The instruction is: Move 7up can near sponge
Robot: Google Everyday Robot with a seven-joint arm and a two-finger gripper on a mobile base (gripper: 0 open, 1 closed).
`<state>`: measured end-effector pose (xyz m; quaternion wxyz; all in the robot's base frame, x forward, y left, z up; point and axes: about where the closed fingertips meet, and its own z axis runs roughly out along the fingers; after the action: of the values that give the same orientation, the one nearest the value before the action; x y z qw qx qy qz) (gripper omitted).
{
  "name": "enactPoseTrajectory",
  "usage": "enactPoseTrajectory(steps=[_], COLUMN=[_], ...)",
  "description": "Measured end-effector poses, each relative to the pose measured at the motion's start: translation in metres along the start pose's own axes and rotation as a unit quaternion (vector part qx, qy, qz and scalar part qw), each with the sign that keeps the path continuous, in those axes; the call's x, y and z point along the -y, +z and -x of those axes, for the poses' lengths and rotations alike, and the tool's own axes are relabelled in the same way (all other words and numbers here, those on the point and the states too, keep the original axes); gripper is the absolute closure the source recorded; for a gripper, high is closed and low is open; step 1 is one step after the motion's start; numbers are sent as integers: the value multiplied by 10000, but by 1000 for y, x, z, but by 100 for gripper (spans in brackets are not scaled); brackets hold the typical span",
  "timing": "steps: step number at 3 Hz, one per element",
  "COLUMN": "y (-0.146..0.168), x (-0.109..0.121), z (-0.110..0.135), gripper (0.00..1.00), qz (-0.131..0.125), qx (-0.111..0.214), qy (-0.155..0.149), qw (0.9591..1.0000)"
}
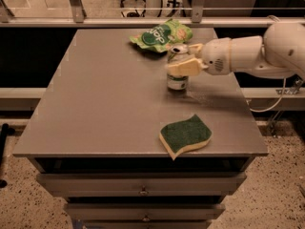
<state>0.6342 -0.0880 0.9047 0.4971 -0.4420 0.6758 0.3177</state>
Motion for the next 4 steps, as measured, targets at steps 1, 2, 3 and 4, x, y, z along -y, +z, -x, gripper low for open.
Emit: enactPoseTrajectory(steps=[1, 2, 3, 4], y=[-46, -76, -101, -110], x=[5, -4, -28, -48], z=[-4, -10, -13, -15], gripper=[100, 100, 100, 100], qz=[-329, -476, -500, -436], qx=[156, 251, 335, 370], qy=[94, 170, 216, 241], qw=[9993, 9984, 9980, 9981])
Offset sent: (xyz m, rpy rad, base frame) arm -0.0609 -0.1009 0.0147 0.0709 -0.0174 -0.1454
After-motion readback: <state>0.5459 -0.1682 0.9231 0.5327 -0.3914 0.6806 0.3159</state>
